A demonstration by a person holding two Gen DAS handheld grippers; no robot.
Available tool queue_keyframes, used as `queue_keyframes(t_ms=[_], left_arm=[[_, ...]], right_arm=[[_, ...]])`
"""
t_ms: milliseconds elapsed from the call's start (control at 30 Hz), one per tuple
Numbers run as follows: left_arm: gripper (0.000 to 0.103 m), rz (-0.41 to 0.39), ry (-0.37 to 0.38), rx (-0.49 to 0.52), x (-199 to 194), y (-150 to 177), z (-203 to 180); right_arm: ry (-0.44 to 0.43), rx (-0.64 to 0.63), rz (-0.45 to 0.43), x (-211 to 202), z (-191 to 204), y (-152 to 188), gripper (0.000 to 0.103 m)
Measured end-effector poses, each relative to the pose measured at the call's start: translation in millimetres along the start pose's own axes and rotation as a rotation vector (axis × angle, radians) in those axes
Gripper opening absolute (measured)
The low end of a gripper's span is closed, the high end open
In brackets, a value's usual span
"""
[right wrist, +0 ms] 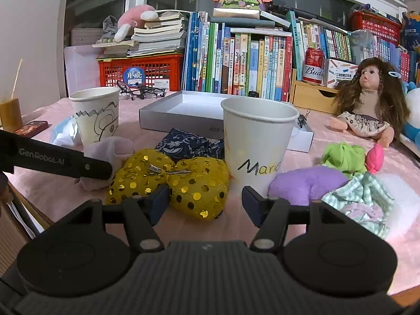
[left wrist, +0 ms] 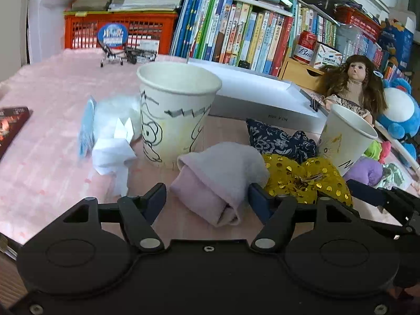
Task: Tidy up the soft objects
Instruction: 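Grasp the folded pink towel with the left tool while the right tool grasps the gold sequin bow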
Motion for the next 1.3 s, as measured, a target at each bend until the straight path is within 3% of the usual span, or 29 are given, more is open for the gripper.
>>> queue_keyframes(t_ms=[100, 200, 400, 500, 1300], left_arm=[[0.070, -0.007, 0.020, -0.020, 3, -1, 1], [0.068, -0.007, 0.039, -0.037, 3, -1, 2], [0.033, -0.004, 0.070, -0.065, 0, -1, 1], [0.026, -0.016, 0.069, -0.056, -5, -2, 0], [0.021, -0.085, 0.122, 0.091, -69, -17, -45]], right_arm=[[-0.004, -0.003, -0.003, 1, 1, 0, 0.072], [-0.015, -0.008, -0.002, 2, 3, 0, 0.065], [-0.033, -0.030, -0.013, -1, 11, -1, 0.045], [-0.027, -0.033, -0.020, -3, 13, -3, 0.040], [0.053, -0.016, -0.121, -64, -9, -35, 0.035]])
Point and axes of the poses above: each gripper's, at about its wrist camera, not at the fingertips, and x roughly the way its jaws point, z to its left, y to its underside, the point moved 8 cm from there along x, roughly the way its jaws point, and after that the axes turned 11 degrees about -x, right-handed, at the moved point
